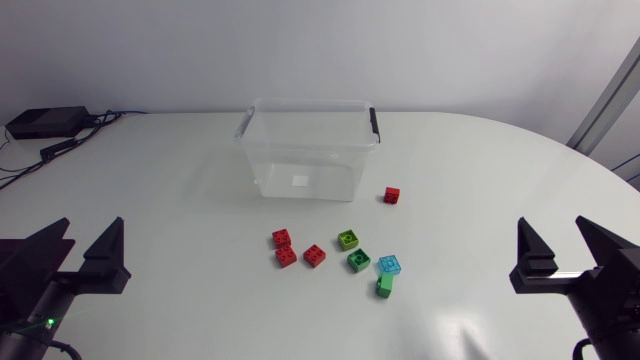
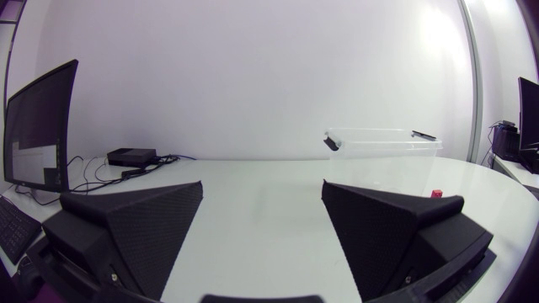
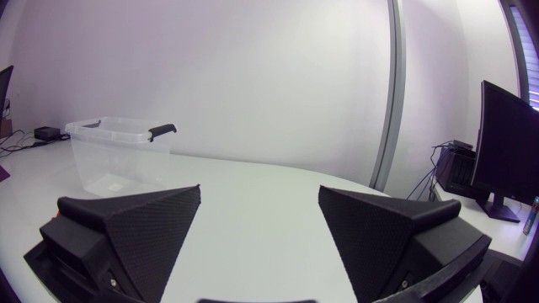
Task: Place the duplo bricks in the container
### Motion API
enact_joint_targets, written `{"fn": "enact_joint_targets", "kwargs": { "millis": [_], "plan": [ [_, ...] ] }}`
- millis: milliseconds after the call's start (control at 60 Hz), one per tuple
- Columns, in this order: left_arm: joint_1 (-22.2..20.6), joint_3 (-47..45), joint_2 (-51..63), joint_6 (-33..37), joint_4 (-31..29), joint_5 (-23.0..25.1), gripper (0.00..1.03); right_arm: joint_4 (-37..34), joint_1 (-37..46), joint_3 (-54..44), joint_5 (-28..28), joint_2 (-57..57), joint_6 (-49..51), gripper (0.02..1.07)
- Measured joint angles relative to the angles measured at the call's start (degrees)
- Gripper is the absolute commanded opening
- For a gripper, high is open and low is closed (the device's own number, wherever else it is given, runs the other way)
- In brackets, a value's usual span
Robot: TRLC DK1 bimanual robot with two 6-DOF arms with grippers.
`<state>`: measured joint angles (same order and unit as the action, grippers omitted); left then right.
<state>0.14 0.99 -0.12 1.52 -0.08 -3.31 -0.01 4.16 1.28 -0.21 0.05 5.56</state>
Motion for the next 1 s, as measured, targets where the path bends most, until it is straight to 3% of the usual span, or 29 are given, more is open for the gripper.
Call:
{"fn": "enact_joint_targets", "kwargs": {
  "millis": [433,583,717,1000],
  "plan": [
    [0.0,0.0,0.0,0.0,0.0,0.0,0.99,0.0,-0.4,0.0,0.0,0.0,0.0,1.03],
    [-2.9,1.1,0.0,0.0,-1.6,0.0,0.96,0.0,-1.1,0.0,0.0,0.0,0.0,1.02],
    [-5.4,6.3,2.5,-0.3,-2.7,0.0,0.96,0.0,-1.5,0.1,0.0,0.0,0.0,1.02],
    [-10.8,21.5,20.9,-1.5,-3.6,-0.2,0.96,0.0,-3.8,7.4,0.0,6.8,-0.2,1.02]
  ]
}}
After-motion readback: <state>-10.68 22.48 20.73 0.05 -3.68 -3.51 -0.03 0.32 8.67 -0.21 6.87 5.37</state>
